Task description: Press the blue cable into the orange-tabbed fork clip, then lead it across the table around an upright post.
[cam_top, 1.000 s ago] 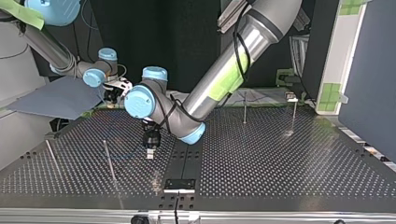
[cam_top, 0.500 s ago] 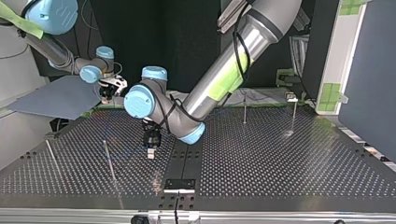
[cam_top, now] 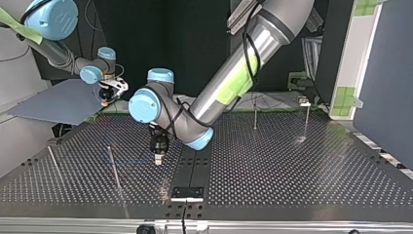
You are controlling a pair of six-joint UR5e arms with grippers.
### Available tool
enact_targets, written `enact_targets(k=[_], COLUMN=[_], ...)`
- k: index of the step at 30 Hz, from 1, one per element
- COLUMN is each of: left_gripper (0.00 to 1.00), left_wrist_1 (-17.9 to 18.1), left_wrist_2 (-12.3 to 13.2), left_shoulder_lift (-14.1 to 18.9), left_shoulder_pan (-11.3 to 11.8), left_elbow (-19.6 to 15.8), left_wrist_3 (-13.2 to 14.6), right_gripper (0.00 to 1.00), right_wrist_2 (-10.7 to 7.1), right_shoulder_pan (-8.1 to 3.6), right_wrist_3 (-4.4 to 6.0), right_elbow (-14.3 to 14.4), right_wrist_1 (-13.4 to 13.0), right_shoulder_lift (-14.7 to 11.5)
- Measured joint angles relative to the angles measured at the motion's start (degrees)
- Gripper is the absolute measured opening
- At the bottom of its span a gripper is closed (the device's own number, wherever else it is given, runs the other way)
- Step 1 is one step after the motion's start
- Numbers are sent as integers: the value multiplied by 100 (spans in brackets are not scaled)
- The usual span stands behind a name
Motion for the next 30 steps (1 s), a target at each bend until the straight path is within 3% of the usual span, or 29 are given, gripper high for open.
enact_targets(k=[11, 30], left_gripper=[100, 100], left_wrist_1=[-61, -114], left_wrist_2=[-83, -210], left_shoulder_lift=[1, 2], left_shoulder_pan=[-66, -92], left_elbow=[0, -1], left_wrist_3=[-54, -65], right_gripper=[0, 0], right_wrist_2=[-11, -53], right_shoulder_pan=[-89, -188], right_wrist_3=[22, 100], right_elbow=[0, -14], right_wrist_1=[-118, -360], right_shoulder_lift=[202, 289])
